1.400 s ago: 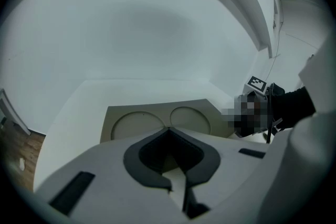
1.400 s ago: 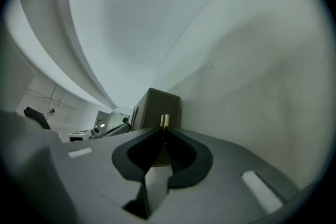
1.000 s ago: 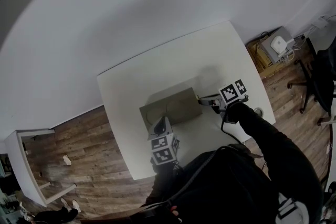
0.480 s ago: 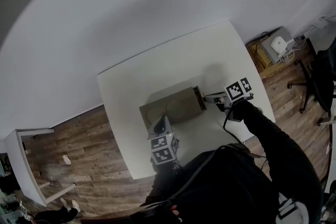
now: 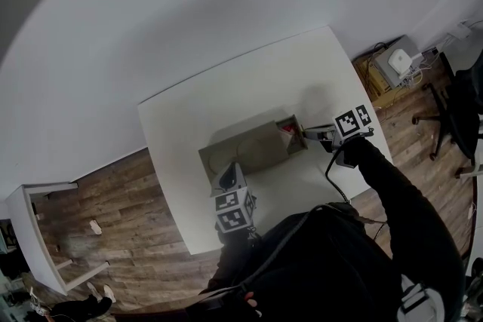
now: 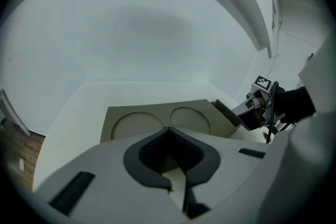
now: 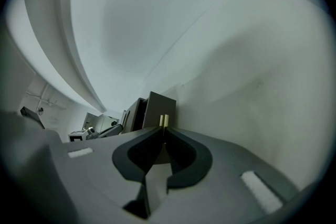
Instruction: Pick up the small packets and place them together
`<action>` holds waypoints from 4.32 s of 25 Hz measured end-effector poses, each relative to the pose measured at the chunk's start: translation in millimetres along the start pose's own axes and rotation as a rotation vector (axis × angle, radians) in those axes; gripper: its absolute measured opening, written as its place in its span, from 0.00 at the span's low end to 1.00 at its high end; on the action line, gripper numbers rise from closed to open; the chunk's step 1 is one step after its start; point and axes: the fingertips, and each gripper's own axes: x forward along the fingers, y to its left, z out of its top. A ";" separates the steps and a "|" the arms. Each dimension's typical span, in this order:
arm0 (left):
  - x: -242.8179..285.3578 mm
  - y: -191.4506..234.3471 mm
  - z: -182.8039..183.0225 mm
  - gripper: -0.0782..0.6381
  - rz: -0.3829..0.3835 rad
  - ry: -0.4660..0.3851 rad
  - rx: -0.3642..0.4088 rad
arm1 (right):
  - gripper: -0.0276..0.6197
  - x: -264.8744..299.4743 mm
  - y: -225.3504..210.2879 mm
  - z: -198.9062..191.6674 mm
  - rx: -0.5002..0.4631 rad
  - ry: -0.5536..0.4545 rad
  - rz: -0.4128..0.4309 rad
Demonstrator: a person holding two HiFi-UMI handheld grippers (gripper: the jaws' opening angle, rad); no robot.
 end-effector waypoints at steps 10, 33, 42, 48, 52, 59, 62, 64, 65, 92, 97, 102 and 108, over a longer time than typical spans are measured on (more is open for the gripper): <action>-1.0 -1.4 0.6 0.11 0.005 -0.011 0.014 | 0.08 -27.0 -15.7 3.8 0.004 -0.027 -0.043; -4.0 1.6 -0.8 0.11 0.008 0.000 0.004 | 0.08 -77.2 -52.5 15.9 0.018 -0.086 -0.151; -5.7 7.4 -0.6 0.11 0.005 -0.002 0.002 | 0.07 -89.3 -65.5 15.1 0.040 -0.107 -0.198; -9.3 17.8 -2.4 0.11 0.006 -0.001 -0.003 | 0.07 -87.1 -64.0 17.6 0.036 -0.113 -0.218; -4.6 2.3 0.6 0.11 0.008 -0.004 -0.001 | 0.07 -106.7 -76.7 23.6 0.031 -0.126 -0.233; -3.0 -3.1 0.0 0.11 0.011 -0.006 -0.001 | 0.06 -119.9 -85.6 24.7 0.032 -0.135 -0.251; -2.5 -4.1 0.0 0.11 0.012 -0.006 -0.002 | 0.06 -125.2 -89.9 26.8 0.036 -0.149 -0.257; -2.4 -3.5 0.2 0.11 0.013 -0.006 -0.003 | 0.06 -125.1 -90.2 27.4 0.037 -0.149 -0.256; -2.3 -3.3 0.0 0.11 0.013 -0.006 -0.003 | 0.06 -125.2 -89.9 27.2 0.035 -0.148 -0.257; -1.9 -2.5 -0.2 0.11 0.009 -0.011 -0.011 | 0.30 -87.6 59.1 44.1 -0.779 0.019 -0.081; -1.1 -2.6 1.0 0.11 0.008 -0.026 -0.009 | 0.30 -26.0 62.4 7.2 -0.963 0.348 -0.056; -2.2 -1.3 0.4 0.11 0.003 -0.019 -0.025 | 0.31 6.8 41.1 -1.2 -1.104 0.547 -0.137; -1.2 -0.2 0.6 0.11 -0.005 -0.032 -0.017 | 0.31 22.3 19.0 -12.6 -1.194 0.724 -0.204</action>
